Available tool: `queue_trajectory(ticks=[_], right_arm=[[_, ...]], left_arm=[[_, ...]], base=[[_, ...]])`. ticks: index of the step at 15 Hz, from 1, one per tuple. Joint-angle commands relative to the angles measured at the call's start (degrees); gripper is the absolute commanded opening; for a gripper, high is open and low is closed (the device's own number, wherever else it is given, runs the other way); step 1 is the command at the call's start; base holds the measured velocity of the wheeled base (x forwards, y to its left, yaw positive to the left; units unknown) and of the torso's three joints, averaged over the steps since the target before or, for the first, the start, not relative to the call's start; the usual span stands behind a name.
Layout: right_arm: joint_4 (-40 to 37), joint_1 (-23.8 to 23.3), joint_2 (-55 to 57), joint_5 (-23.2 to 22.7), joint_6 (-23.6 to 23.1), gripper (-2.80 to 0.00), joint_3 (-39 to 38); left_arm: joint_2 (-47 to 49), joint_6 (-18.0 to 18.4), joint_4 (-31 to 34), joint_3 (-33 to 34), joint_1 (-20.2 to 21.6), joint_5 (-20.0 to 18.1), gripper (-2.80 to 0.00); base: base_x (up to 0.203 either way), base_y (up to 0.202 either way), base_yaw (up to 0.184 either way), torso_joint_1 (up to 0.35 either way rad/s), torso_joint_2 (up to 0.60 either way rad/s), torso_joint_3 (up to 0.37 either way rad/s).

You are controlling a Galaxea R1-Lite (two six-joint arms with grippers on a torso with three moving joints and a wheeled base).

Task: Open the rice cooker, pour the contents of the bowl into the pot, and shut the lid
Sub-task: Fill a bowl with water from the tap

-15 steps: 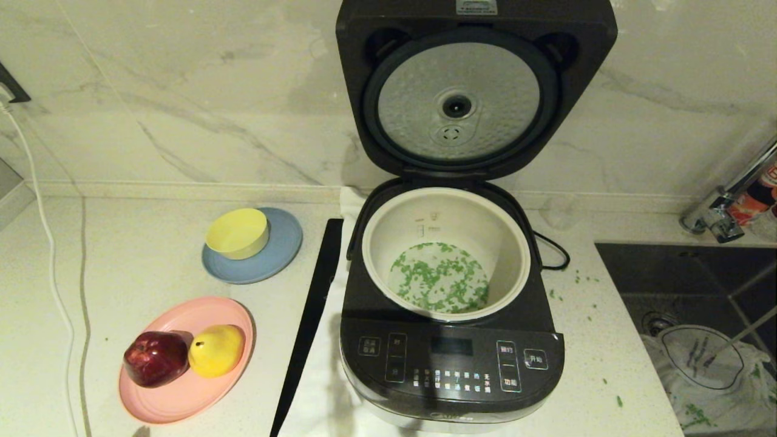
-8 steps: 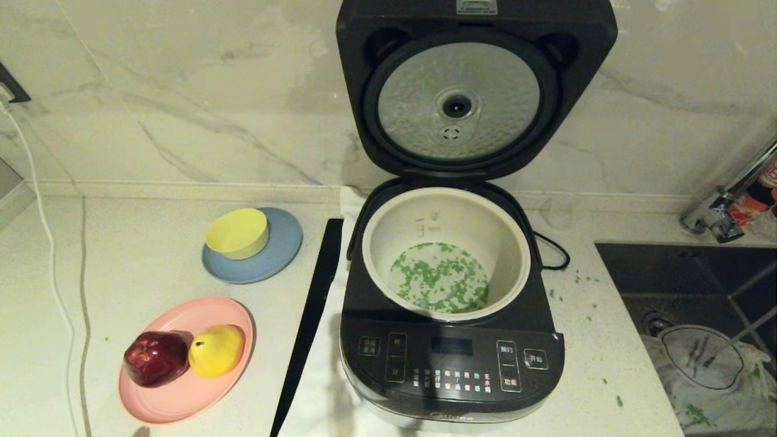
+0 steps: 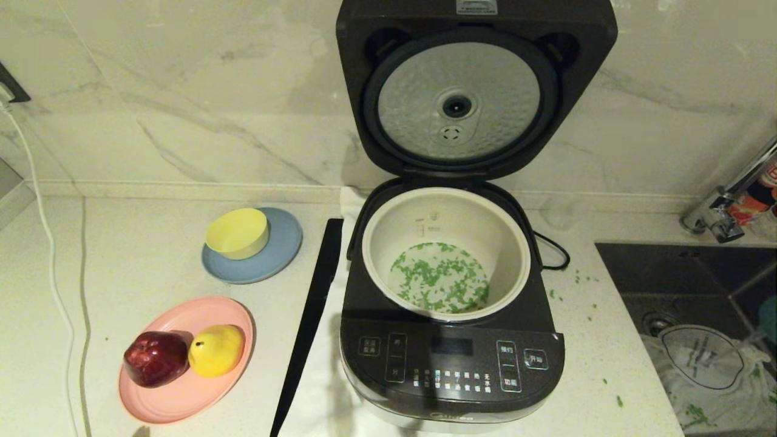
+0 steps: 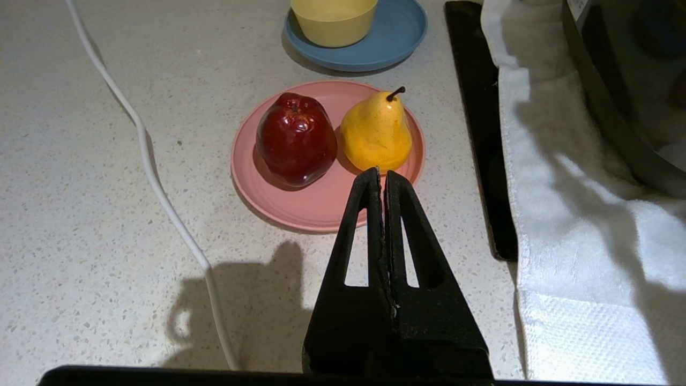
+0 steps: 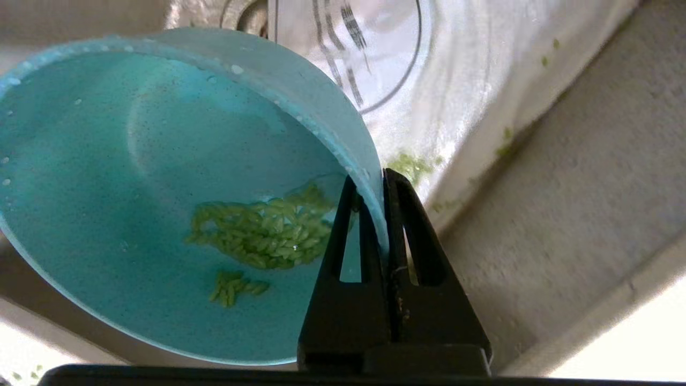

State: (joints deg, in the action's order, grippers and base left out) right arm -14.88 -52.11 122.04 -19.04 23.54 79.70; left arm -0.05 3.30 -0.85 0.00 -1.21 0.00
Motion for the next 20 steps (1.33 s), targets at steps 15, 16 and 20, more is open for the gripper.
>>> queue_trajectory(ticks=[15,16,20], right_arm=[[-0.73,2.46,2.06,0.15,3.09,-2.8,4.79],[-0.76,2.39,1.9,0.15,3.18,-2.8,4.77],[-1.29,2.62,-0.08,0.23,2.96,-2.8,2.55]], left_arm=[[-0.13,-0.05,-0.03,0.53,-0.02,0.0,-2.8],[-0.13,-0.05,-0.02,0.53,-0.02,0.0,-2.8],[-0.13,0.04,0.05,0.53,-0.02,0.0,-2.8]], base=[[0.0,0.0,0.0,0.0,0.0,0.0],[0.0,0.0,0.0,0.0,0.0,0.0],[0.0,0.0,0.0,0.0,0.0,0.0]])
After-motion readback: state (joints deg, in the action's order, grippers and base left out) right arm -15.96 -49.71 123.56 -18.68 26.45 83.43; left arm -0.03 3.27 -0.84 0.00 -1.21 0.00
